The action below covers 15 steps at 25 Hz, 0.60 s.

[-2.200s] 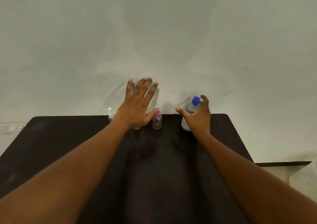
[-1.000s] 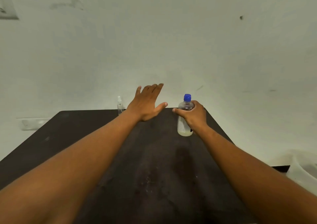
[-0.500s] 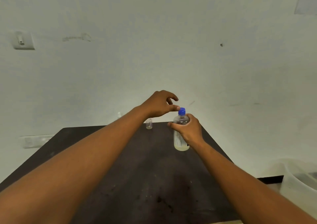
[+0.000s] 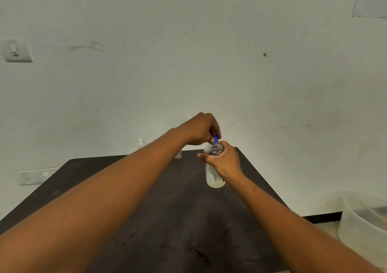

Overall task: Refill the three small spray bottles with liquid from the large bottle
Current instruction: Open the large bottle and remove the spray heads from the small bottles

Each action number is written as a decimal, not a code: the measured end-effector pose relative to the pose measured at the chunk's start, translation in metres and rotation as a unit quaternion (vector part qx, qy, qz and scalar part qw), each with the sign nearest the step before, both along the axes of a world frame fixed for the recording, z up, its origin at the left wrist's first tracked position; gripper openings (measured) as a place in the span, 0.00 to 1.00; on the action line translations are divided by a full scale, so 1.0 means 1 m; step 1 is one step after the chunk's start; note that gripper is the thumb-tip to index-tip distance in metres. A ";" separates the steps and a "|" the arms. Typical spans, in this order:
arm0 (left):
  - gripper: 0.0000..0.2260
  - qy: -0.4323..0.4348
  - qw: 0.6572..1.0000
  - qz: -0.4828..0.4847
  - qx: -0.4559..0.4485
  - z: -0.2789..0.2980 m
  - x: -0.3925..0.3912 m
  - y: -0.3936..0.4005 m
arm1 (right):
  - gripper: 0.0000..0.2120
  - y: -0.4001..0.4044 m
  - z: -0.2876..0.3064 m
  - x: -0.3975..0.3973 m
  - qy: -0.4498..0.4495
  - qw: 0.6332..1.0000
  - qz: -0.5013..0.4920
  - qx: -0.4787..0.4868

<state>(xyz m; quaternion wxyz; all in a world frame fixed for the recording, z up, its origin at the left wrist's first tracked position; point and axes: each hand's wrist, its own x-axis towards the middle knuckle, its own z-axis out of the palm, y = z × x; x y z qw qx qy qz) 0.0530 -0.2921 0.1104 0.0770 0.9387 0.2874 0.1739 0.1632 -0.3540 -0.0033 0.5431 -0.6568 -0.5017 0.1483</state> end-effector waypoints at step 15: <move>0.14 -0.033 0.998 -0.028 -0.052 0.006 0.001 0.002 | 0.28 -0.001 0.006 0.005 -0.004 1.000 0.000 -0.006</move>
